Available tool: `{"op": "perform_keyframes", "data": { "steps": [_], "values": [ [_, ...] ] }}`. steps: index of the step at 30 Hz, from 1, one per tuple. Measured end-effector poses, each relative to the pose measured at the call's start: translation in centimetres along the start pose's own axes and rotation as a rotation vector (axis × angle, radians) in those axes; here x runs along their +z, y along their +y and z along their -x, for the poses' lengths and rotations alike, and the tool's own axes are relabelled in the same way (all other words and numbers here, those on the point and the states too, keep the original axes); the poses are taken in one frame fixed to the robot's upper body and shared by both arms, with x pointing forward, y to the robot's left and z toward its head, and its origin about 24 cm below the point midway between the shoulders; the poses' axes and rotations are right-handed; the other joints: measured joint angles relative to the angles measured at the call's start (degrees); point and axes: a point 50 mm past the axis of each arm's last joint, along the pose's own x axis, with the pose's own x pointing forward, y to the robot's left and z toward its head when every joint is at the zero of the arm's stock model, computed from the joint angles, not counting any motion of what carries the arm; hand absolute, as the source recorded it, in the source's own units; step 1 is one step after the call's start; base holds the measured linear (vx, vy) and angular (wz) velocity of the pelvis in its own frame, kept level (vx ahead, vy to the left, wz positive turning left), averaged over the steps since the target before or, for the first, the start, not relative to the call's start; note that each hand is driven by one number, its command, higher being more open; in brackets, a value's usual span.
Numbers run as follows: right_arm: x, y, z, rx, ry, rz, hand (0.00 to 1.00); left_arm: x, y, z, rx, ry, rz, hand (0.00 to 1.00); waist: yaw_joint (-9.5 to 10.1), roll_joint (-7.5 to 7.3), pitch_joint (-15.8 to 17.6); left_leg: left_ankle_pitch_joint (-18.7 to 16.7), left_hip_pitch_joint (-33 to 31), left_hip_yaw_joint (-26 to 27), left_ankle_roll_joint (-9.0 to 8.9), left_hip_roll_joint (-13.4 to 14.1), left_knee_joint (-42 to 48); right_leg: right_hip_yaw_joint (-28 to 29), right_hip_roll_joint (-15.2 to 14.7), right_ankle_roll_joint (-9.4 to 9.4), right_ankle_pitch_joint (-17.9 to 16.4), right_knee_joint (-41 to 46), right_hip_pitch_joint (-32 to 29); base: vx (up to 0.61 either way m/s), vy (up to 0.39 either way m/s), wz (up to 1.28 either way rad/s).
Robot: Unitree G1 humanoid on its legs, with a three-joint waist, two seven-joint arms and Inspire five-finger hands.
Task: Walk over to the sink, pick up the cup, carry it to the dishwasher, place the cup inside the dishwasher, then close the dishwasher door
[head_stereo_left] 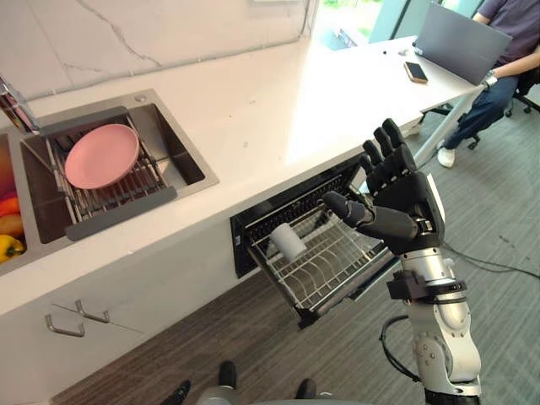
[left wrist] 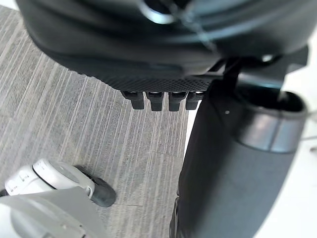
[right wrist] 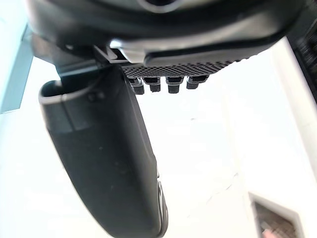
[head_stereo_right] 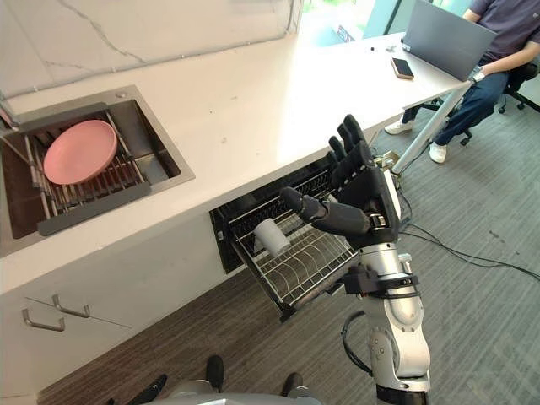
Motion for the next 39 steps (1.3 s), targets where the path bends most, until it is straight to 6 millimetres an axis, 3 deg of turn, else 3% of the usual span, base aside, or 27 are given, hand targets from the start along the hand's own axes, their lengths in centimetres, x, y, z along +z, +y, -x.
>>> {"op": "perform_keyframes", "data": {
  "steps": [2, 3, 4, 6, 7, 12, 14, 15, 16, 17, 19, 21, 22, 23, 26, 33, 39],
  "values": [
    [-0.3, 0.7, -0.4, 0.028, 0.008, -0.017, 1.0, -0.3, 0.1, 0.1, 0.018, 0.007, 0.001, 1.0, 0.27, 0.56, -0.31, -0.9, 0.12, -1.28, 0.5, -0.58, -0.34, -3.82, -0.73, 0.53, -0.63, -0.02, 2.56, -0.02, 0.011, 0.75],
    [-0.3, 0.6, -0.4, 0.025, 0.007, -0.015, 1.0, -0.3, 0.2, 0.0, 0.02, 0.011, -0.009, 1.0, 0.22, 0.57, -0.44, -1.46, 0.14, 1.96, 0.48, 0.02, -0.31, -5.51, -0.98, 0.76, -0.71, -0.23, 3.34, -0.02, 0.026, 1.02],
    [-0.2, 0.5, -0.4, 0.016, 0.004, -0.007, 1.0, -0.4, 0.2, 0.0, 0.02, 0.013, -0.023, 1.0, 0.1, 0.49, -0.49, -1.82, 0.08, 6.15, 0.24, 0.76, 0.09, -7.7, -1.29, 1.0, -0.64, -0.57, 4.29, 0.01, 0.055, 1.36],
    [0.8, -1.5, -0.6, -0.04, -0.001, 0.086, 1.0, -0.6, 0.1, -0.1, 0.015, 0.014, -0.088, 1.0, -0.42, 1.23, -0.75, -1.52, -1.38, 20.24, -0.08, 4.62, 5.59, -15.92, -2.88, 2.63, -1.21, -0.59, 7.93, 0.04, 0.137, 1.85],
    [1.1, -2.4, -0.8, -0.061, 0.001, 0.119, 1.0, -1.0, 0.3, 0.0, 0.02, 0.029, -0.107, 1.0, 0.31, 1.74, -0.91, -0.97, -1.17, 19.56, -0.71, 3.82, 5.66, -17.39, -3.76, 2.97, -1.28, 0.0, 8.72, 0.05, 0.188, 1.18],
    [1.7, -3.2, -1.4, -0.089, -0.053, 0.126, 1.0, -2.5, 1.1, 0.3, 0.047, 0.08, -0.182, 1.0, 0.62, 2.87, -0.95, 0.23, 0.99, 14.71, 1.57, -0.63, -0.14, -17.79, -8.09, 2.97, -1.34, 7.43, 8.6, 0.04, 0.213, 0.59],
    [1.5, -3.3, -0.9, -0.106, -0.057, 0.085, 1.0, -2.4, 0.8, 0.2, 0.032, 0.089, -0.225, 1.0, -0.06, 3.38, -0.97, -0.48, 1.48, 13.52, 2.56, -0.74, -0.41, -16.71, -11.39, 0.03, -2.3, 17.82, 5.49, 0.07, 0.199, 0.3],
    [1.3, -3.2, -0.7, -0.115, -0.063, 0.047, 1.0, -2.0, 0.5, 0.0, 0.012, 0.082, -0.277, 1.0, -0.56, 3.42, -0.96, -0.91, 1.67, 12.64, 3.13, -0.72, -0.4, -11.65, -12.48, -3.9, -3.66, 24.55, 1.84, 0.08, 0.142, 0.46],
    [1.1, -3.1, -0.3, -0.126, -0.068, 0.026, 1.0, -1.2, 0.1, -0.4, -0.007, 0.066, -0.318, 1.0, -1.91, 3.6, -0.8, -0.89, 1.37, 10.38, 3.62, -0.61, -0.39, -3.76, -9.61, -2.07, -6.93, 27.14, -0.75, 0.08, 0.073, 0.64],
    [1.1, -3.1, -0.1, -0.133, -0.069, 0.025, 1.0, -0.8, -0.1, -0.6, -0.016, 0.058, -0.332, 1.0, -2.52, 3.61, -0.8, -0.82, 1.3, 9.06, 3.77, -0.58, -0.39, -0.69, -7.59, -1.52, -8.44, 26.78, -1.24, 0.09, 0.005, 1.04],
    [1.2, -3.4, 0.7, -0.163, -0.064, 0.034, 1.0, 1.3, -2.3, -1.3, -0.071, -0.006, -0.358, 1.0, -3.79, 3.59, -0.83, -0.63, 1.47, 4.92, 4.05, -0.85, -0.39, 7.55, -0.13, -2.02, -12.03, 21.06, -2.48, 0.1, -0.004, 0.97],
    [1.4, -3.3, 0.6, -0.166, -0.075, 0.036, 1.0, 2.1, -3.7, -1.4, -0.115, -0.04, -0.382, 1.0, -3.72, 3.25, -1.06, -0.2, 1.51, 4.06, 3.6, -1.84, -0.14, 9.64, 1.92, -2.49, -11.68, 15.89, -4.02, 0.11, 0.0, 0.42],
    [1.6, -3.2, 0.6, -0.16, -0.083, 0.037, 1.0, 2.3, -4.0, -1.4, -0.135, -0.053, -0.398, 1.0, -3.71, 2.56, -1.49, -0.18, 1.57, 3.87, 3.63, -2.88, -0.11, 10.36, 2.03, -3.87, -9.21, 12.36, -4.88, 0.11, -0.01, 0.28],
    [1.7, -3.3, 0.6, -0.159, -0.084, 0.039, 1.0, 2.4, -3.9, -1.4, -0.134, -0.057, -0.404, 1.0, -3.92, 2.57, -1.63, -0.25, 1.69, 3.41, 3.54, -3.21, -0.08, 10.46, 1.91, -2.89, -7.67, 11.79, -4.94, 0.12, -0.035, 0.25],
    [2.2, -4.0, 0.9, -0.184, -0.099, 0.062, 1.0, 1.8, -3.9, -1.2, -0.133, -0.042, -0.414, 1.0, -4.21, 3.82, -2.23, -0.78, 1.6, 3.17, 2.72, -2.47, -0.12, 10.24, 3.21, -3.01, -6.61, 8.16, -3.17, 0.14, -0.064, 0.04],
    [2.4, -4.5, 1.2, -0.219, -0.12, 0.061, 1.0, 1.4, -3.4, -1.3, -0.119, -0.022, -0.427, 1.0, -4.53, 3.86, -2.81, -1.79, 2.31, 4.45, 1.15, -1.25, -0.18, 10.99, 4.78, -3.68, -5.95, 4.94, -1.36, 0.07, -0.054, -0.08],
    [2.1, -4.3, 1.3, -0.233, -0.119, 0.042, 1.0, 1.1, -3.1, -1.2, -0.099, -0.009, -0.407, 1.0, -4.45, 3.91, -3.17, -1.91, 2.64, 5.14, 1.03, -1.17, -0.45, 11.73, 4.95, -3.69, -5.25, 4.12, -0.9, -0.02, -0.003, -0.06]
  ]
}}
